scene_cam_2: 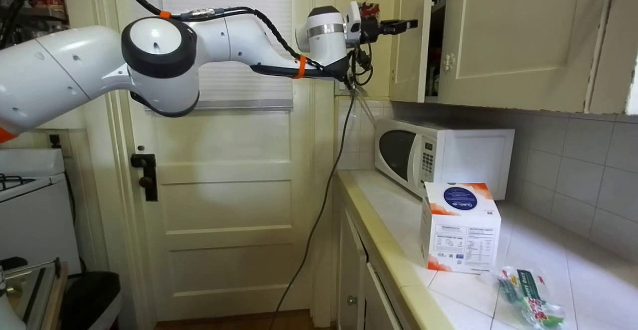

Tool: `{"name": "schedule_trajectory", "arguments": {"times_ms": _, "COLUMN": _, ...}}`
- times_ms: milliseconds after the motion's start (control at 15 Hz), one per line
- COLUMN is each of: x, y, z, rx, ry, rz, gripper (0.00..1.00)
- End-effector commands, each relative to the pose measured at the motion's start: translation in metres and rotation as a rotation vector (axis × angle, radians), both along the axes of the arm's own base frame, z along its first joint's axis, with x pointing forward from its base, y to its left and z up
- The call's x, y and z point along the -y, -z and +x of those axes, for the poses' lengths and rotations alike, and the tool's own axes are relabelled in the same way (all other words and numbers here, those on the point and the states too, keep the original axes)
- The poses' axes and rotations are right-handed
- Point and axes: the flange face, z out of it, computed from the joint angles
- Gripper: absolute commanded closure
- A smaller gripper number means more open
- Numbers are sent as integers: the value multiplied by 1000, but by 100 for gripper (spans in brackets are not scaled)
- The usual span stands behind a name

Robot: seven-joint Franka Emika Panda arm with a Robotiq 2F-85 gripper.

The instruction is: Close the cupboard

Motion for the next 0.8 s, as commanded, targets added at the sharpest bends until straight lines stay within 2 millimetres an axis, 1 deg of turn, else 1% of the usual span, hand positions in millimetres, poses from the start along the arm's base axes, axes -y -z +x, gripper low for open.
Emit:
{"name": "schedule_trajectory", "arguments": {"times_ms": 0, "x": 6, "y": 0, "z": 0, "rx": -90, "ry": -49, "rz": 109, "gripper": 100}}
{"name": "schedule_trajectory", "arguments": {"times_ms": 467, "x": 18, "y": 4, "z": 2, "rx": -218, "ry": -113, "rz": 271, "gripper": 100}}
{"name": "schedule_trajectory", "arguments": {"times_ms": 733, "x": 24, "y": 2, "z": 2, "rx": -269, "ry": -234, "rz": 423, "gripper": 100}}
